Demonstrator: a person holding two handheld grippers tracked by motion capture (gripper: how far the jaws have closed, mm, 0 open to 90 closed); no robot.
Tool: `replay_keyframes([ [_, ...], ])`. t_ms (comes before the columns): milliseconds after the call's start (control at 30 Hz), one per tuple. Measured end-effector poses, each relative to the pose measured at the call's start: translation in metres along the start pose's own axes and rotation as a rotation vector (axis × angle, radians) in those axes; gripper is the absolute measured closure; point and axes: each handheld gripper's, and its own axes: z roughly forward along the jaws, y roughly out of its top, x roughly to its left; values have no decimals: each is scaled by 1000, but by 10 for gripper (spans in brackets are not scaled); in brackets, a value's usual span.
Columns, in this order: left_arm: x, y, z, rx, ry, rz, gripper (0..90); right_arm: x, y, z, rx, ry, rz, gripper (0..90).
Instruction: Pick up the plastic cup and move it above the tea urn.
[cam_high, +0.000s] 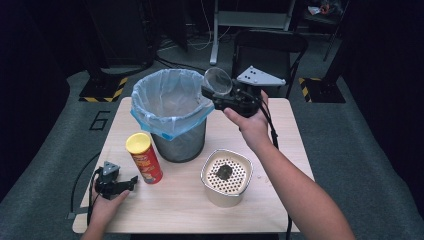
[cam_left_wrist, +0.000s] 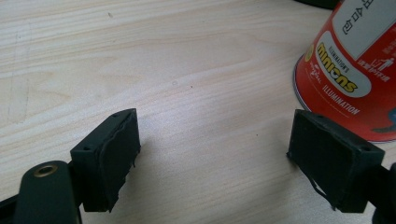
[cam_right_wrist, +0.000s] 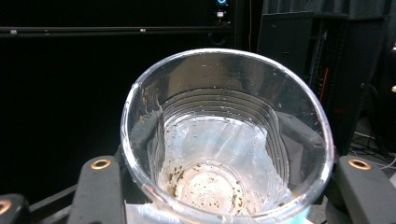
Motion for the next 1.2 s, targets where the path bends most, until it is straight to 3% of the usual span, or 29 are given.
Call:
replay_keyframes([
  [233, 0, 0, 0, -1, 1, 1, 163, 6, 9, 30, 12, 31, -29, 368],
  [533, 0, 0, 0, -4, 3, 0, 162, 13, 5, 70, 26, 50, -19, 362],
  [800, 0, 0, 0, -5, 2, 0, 162, 14, 2, 91, 77, 55, -22, 351],
  [1100, 0, 0, 1, -10, 4, -1, 162, 13, -1, 104, 112, 39, -23, 347],
  [1200, -1, 0, 1, -11, 4, -2, 162, 12, -4, 109, 132, 36, -11, 264],
])
